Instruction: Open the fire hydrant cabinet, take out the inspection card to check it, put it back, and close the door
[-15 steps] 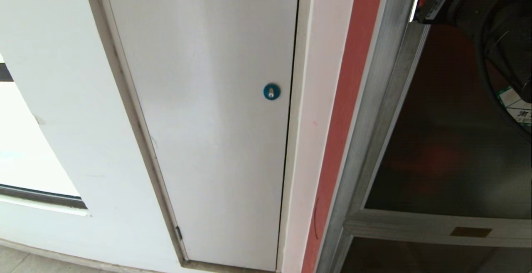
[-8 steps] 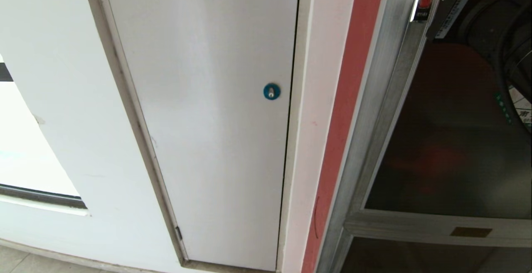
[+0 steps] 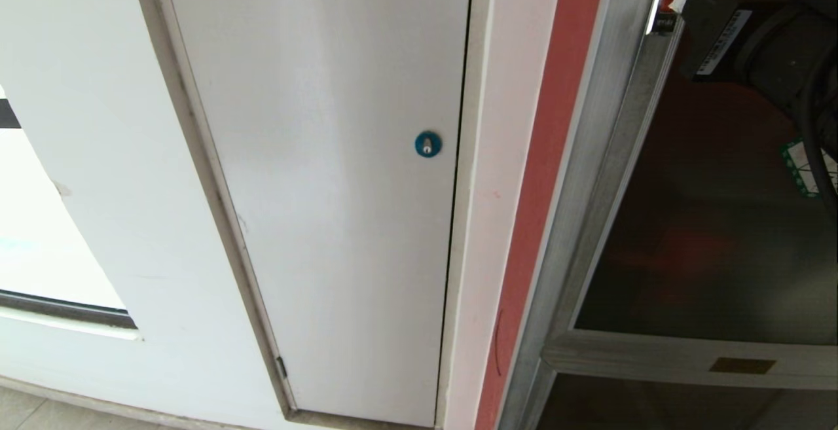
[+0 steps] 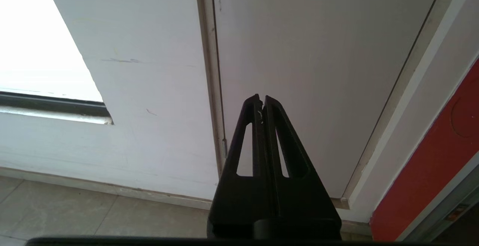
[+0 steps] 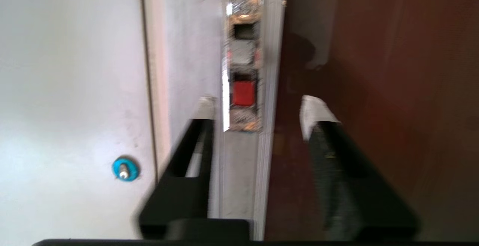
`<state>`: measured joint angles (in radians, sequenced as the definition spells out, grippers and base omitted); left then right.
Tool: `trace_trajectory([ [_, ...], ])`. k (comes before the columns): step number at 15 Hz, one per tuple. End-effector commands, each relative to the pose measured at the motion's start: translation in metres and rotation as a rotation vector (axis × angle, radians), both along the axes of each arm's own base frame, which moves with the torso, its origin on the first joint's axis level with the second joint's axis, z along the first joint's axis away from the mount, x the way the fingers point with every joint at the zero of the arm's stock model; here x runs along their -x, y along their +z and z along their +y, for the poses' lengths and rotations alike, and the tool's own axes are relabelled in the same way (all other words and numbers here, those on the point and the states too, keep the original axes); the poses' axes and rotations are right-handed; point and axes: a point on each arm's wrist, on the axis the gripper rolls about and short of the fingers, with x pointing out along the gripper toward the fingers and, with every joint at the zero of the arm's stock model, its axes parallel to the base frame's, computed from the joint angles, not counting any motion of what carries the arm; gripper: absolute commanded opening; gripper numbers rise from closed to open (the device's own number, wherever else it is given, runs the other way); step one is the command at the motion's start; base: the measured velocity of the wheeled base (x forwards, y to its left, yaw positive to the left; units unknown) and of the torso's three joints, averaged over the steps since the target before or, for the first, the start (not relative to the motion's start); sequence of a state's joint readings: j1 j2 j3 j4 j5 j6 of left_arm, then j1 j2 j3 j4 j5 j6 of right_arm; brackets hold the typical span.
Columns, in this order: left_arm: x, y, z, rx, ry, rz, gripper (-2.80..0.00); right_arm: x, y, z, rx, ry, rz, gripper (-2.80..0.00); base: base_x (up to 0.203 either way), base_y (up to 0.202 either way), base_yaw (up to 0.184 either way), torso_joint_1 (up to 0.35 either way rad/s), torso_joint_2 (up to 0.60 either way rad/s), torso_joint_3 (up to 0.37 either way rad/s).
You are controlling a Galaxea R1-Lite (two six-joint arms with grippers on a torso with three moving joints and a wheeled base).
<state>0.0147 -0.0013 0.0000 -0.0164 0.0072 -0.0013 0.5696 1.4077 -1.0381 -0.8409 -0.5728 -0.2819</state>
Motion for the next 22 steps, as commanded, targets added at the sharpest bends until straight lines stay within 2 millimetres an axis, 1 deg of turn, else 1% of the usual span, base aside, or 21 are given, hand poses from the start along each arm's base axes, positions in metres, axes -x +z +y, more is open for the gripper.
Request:
trace_trajectory([
  [1,-0.001,-0.002,0.000,0.000,0.001,0.008,-2.80,0.000,-0.001,0.004,0.002,0.012,0.002,0.00,0.000,0.000,0.000,0.000,0.00,0.000],
  [3,-0.001,-0.002,0.000,0.000,0.000,0.007,-2.80,-0.007,0.001,0.009,0.000,0.012,0.000,0.00,0.000,0.000,0.000,0.000,0.00,0.000],
  [7,-0.001,-0.002,0.000,0.000,0.001,0.008,-2.80,-0.018,0.012,0.015,-0.038,-0.039,-0.016,0.00,0.000,0.000,0.000,0.000,0.00,0.000],
  [14,-0.001,-0.002,0.000,0.000,0.001,0.008,-2.80,-0.022,0.012,0.011,-0.038,-0.061,-0.016,0.00,0.000,0.000,0.000,0.000,0.00,0.000],
  [16,-0.001,-0.002,0.000,0.000,0.001,0.008,-2.80,-0.028,0.010,0.009,-0.032,-0.076,-0.010,0.00,0.000,0.000,0.000,0.000,0.00,0.000],
  [17,-0.001,-0.002,0.000,0.000,0.001,0.007,-2.80,-0.029,0.009,0.008,-0.032,-0.080,-0.009,-2.80,0.000,0.000,0.000,0.000,0.00,0.000],
  [22,-0.001,-0.002,0.000,0.000,0.001,0.007,-2.80,-0.031,0.016,0.008,-0.042,-0.084,-0.028,-2.80,0.000,0.000,0.000,0.000,0.00,0.000],
])
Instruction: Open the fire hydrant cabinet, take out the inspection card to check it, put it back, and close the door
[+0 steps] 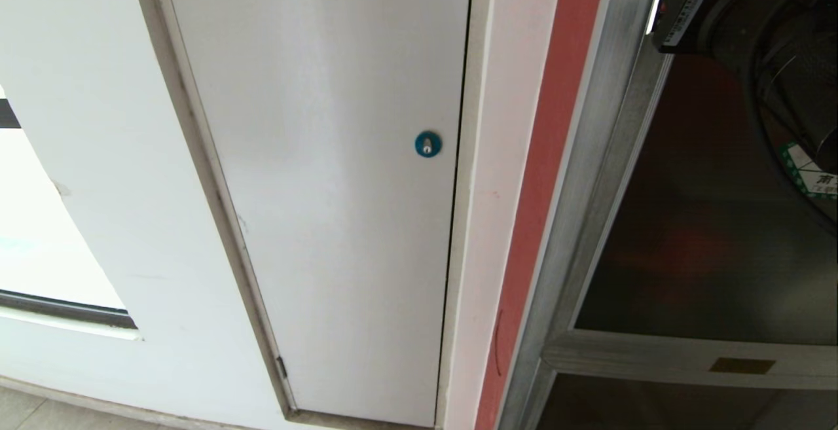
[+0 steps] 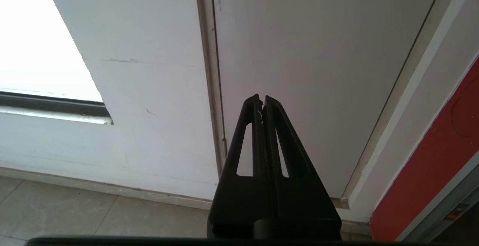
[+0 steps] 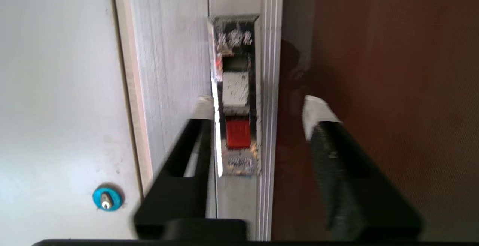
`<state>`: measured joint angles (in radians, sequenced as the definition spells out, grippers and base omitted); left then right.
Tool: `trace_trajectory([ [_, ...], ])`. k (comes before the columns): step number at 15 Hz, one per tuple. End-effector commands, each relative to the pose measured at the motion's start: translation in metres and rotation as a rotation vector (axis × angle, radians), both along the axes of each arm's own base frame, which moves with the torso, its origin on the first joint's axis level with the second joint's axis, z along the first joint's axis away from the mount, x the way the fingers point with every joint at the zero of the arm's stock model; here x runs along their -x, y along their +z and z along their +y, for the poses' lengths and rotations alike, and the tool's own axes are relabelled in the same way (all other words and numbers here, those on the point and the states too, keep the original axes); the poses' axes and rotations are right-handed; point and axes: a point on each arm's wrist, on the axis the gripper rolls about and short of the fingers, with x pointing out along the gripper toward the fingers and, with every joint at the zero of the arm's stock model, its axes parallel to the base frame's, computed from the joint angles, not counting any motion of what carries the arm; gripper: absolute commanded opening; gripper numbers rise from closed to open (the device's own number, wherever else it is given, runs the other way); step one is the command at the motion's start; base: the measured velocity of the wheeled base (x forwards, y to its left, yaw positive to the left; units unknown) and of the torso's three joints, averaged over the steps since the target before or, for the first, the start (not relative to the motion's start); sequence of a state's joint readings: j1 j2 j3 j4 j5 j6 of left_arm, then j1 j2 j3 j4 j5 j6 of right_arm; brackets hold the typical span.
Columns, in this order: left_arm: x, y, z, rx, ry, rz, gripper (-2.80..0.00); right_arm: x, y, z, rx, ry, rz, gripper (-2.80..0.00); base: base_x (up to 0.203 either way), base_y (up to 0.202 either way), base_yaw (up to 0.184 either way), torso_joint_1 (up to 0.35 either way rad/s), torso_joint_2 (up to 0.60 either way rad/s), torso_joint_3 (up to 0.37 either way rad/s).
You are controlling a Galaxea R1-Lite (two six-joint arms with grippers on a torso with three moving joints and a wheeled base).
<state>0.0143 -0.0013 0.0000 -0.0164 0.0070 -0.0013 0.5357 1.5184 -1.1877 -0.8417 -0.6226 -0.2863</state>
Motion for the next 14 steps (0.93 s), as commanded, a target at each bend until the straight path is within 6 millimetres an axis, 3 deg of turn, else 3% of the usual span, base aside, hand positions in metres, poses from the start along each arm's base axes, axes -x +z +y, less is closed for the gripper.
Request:
trace_trajectory([
  [1,-0.001,-0.002,0.000,0.000,0.001,0.007,-2.80,-0.001,0.002,0.001,-0.006,-0.004,-0.009,-2.80,0.000,0.000,0.000,0.000,0.00,0.000],
  [10,-0.001,-0.002,0.000,0.000,0.001,0.007,-2.80,0.001,0.003,-0.001,-0.007,-0.004,-0.011,-2.80,0.000,0.000,0.000,0.000,0.00,0.000],
  [14,-0.001,-0.002,0.000,0.000,0.000,0.008,-2.80,0.015,0.008,-0.004,-0.019,0.010,-0.029,-2.80,0.000,0.000,0.000,0.000,0.00,0.000],
])
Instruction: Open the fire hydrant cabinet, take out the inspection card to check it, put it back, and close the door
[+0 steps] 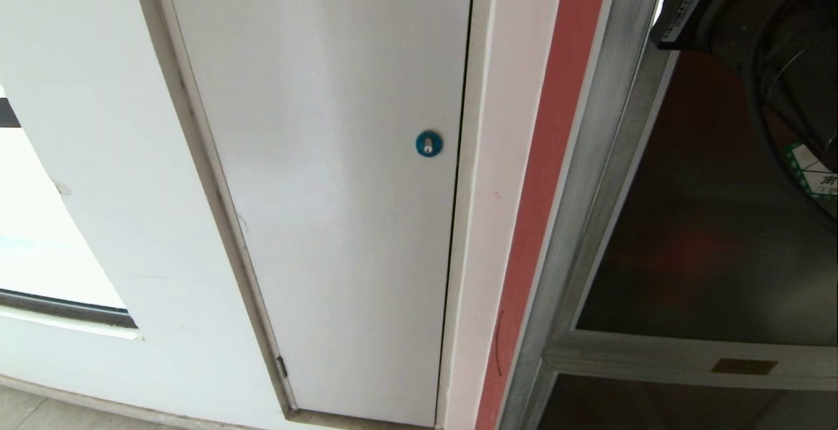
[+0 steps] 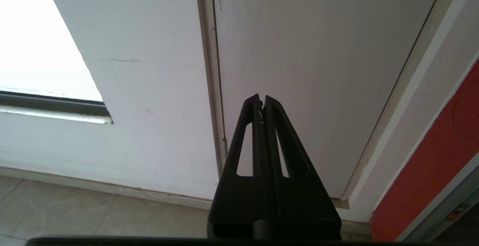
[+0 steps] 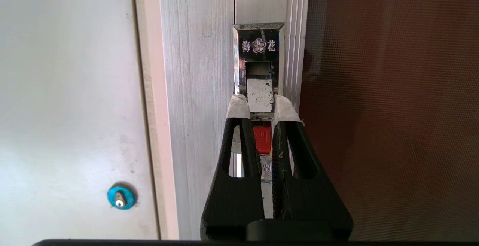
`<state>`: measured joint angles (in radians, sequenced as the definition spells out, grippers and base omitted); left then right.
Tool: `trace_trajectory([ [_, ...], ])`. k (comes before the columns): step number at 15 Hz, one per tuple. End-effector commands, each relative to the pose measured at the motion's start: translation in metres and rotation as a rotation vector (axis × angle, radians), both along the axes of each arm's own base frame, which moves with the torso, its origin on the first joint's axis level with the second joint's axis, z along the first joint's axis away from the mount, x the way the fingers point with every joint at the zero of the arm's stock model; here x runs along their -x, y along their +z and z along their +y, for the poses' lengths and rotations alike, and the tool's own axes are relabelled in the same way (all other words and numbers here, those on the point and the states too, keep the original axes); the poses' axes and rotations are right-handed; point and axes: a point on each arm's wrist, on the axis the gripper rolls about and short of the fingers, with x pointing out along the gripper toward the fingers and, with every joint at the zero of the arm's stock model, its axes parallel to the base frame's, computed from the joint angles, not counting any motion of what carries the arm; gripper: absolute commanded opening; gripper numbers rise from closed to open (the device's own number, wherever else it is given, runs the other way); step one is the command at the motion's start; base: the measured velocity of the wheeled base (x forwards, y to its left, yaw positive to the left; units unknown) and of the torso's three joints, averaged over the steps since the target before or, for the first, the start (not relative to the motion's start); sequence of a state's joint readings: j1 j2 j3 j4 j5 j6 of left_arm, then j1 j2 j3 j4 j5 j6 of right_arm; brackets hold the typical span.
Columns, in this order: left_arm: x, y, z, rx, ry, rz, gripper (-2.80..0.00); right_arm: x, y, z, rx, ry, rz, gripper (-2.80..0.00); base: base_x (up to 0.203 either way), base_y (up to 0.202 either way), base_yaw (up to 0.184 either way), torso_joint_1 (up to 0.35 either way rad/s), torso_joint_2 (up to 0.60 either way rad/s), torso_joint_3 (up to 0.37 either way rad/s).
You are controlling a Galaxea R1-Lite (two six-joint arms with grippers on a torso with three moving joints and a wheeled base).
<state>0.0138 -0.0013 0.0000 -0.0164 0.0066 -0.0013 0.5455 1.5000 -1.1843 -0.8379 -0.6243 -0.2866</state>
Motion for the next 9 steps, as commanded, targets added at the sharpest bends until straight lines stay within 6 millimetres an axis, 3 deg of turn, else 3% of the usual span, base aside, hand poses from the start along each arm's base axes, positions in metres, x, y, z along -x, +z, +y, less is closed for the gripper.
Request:
trace_trajectory([
  [1,-0.001,-0.002,0.000,0.000,0.001,0.008,-2.80,0.013,0.005,-0.003,-0.014,0.013,-0.020,-2.80,0.000,0.000,0.000,0.000,0.00,0.000],
  [9,-0.001,-0.002,0.000,0.000,0.001,0.008,-2.80,0.038,0.006,-0.005,-0.011,0.031,-0.023,-2.80,0.000,0.000,0.000,0.000,0.00,0.000],
])
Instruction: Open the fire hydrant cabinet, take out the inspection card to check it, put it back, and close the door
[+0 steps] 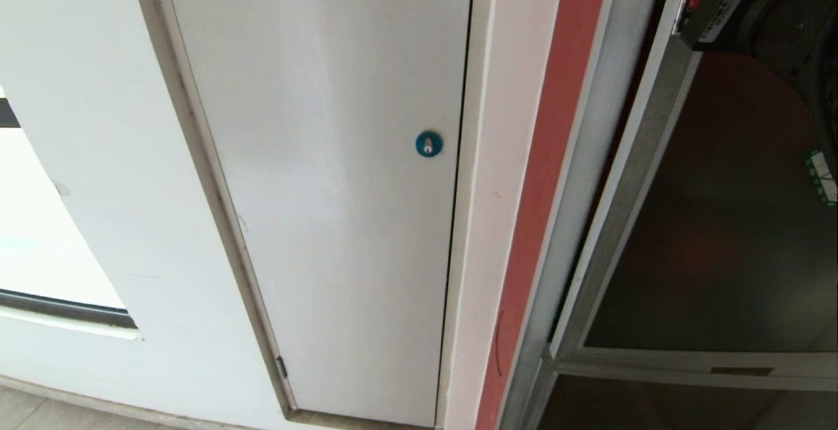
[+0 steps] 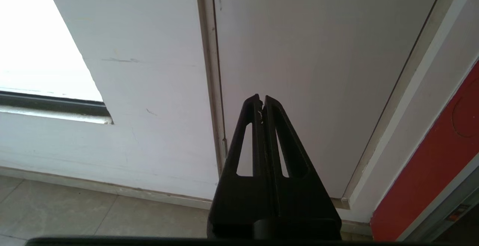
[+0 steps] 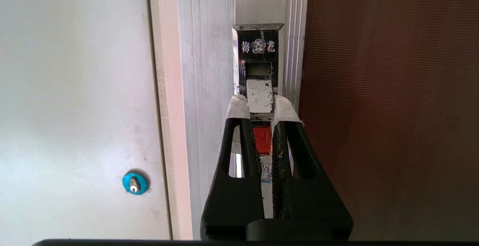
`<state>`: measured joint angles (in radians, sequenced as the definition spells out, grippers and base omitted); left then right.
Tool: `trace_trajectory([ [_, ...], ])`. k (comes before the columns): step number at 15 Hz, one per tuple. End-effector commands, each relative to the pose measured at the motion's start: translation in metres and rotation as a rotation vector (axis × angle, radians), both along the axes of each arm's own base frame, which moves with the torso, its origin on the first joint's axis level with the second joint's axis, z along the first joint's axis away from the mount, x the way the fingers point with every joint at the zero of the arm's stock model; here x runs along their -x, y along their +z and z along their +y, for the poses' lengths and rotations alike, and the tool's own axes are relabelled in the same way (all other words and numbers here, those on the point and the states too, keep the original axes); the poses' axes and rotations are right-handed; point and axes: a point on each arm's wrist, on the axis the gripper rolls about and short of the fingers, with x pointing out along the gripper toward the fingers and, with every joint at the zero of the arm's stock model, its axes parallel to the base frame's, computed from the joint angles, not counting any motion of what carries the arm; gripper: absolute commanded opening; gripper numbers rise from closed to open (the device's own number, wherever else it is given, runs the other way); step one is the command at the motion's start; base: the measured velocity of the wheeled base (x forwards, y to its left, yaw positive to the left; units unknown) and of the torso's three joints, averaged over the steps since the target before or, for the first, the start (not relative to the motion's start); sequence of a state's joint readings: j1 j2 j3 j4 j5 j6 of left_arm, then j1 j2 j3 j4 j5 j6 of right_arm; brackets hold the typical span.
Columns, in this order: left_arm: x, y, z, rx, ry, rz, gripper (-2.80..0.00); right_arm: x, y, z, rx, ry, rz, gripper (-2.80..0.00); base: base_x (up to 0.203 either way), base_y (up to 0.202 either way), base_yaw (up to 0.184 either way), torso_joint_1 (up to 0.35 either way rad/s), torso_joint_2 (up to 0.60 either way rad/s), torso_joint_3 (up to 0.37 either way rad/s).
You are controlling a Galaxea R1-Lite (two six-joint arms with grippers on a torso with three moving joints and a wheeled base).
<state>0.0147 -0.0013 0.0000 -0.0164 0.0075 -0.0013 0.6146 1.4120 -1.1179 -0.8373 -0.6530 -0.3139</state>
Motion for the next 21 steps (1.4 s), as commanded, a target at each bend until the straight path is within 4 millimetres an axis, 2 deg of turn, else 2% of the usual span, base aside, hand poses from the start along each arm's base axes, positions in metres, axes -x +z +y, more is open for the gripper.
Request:
trace_trajectory([
  [1,-0.001,-0.002,0.000,0.000,0.001,0.008,-2.80,0.009,0.003,-0.002,-0.010,0.003,-0.013,-2.80,0.000,0.000,0.000,0.000,0.00,0.000],
  [7,-0.001,-0.002,0.000,0.000,0.001,0.008,-2.80,0.010,-0.009,0.000,0.015,0.012,0.022,-2.80,0.000,0.000,0.000,0.000,0.00,0.000],
  [14,-0.001,-0.002,0.000,0.000,0.001,0.008,-2.80,0.011,-0.010,0.001,0.026,0.011,0.026,-2.80,0.000,0.000,0.000,0.000,0.00,0.000],
  [15,0.000,-0.002,0.000,0.000,0.000,0.005,-2.80,0.011,-0.010,0.001,0.026,0.013,0.025,0.00,0.000,0.000,0.000,0.000,0.00,0.000],
  [21,-0.001,-0.002,0.000,0.000,0.000,0.007,-2.80,0.017,-0.009,0.003,0.026,0.036,0.021,0.00,0.000,0.000,0.000,0.000,0.00,0.000],
])
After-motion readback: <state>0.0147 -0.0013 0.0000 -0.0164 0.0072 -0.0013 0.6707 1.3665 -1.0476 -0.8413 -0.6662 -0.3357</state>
